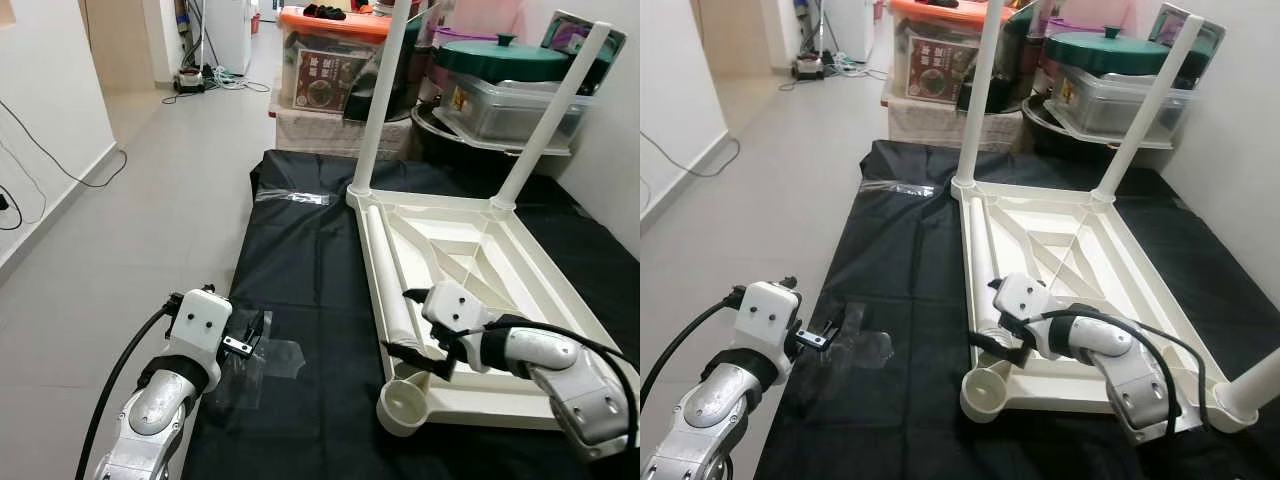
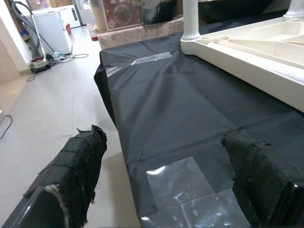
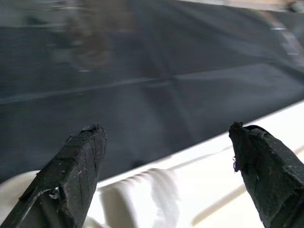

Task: Building children table

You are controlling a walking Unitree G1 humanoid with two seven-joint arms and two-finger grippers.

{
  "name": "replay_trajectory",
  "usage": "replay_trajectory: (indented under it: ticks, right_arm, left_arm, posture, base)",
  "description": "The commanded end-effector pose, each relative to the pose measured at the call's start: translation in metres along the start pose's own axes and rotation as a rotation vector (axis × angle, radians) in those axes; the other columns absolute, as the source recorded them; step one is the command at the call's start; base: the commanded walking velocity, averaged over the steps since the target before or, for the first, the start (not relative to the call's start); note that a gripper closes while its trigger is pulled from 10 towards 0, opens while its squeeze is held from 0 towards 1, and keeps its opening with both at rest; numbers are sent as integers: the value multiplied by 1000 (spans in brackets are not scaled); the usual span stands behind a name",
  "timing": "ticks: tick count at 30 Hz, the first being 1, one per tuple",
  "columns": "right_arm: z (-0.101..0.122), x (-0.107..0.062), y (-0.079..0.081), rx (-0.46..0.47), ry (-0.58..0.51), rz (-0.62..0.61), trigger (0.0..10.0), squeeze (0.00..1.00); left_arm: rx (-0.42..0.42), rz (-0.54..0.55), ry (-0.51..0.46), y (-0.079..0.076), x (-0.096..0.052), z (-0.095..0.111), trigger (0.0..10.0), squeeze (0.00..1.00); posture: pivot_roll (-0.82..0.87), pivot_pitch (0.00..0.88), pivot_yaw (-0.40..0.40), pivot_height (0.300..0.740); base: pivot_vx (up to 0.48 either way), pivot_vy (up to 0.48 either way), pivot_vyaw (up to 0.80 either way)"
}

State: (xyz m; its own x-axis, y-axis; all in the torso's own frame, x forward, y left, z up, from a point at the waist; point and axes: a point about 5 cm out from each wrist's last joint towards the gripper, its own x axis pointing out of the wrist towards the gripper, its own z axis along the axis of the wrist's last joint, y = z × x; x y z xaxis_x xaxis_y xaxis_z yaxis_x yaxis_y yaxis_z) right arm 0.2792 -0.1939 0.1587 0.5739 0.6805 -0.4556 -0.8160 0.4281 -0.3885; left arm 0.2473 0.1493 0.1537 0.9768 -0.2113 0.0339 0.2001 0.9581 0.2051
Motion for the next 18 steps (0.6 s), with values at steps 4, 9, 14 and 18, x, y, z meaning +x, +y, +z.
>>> replay_trajectory:
  ticks: [4,9,14,18]
  right_arm:
    - [-6,3,4,-26,41,57,10000,0]
    - [-15,6,-4,-50,108,23,10000,0]
    - [-17,3,-5,-63,127,52,10000,0]
    - [-20,-5,-13,-103,163,64,10000,0]
  left_arm:
    - [4,-6,-4,-2,1,-1,10000,0]
    - [6,-5,-8,-3,1,-1,10000,0]
    - [5,-3,-8,-2,1,-1,10000,0]
    - [5,-5,-8,-2,2,-1,10000,0]
  posture:
    - [59,0,-123,740]
    - [61,0,-126,740]
    - [62,0,-125,740]
    - [55,0,-125,740]
  base:
    - [0,0,0]
    - [0,0,0]
    - [0,0,0]
    - [0,0,0]
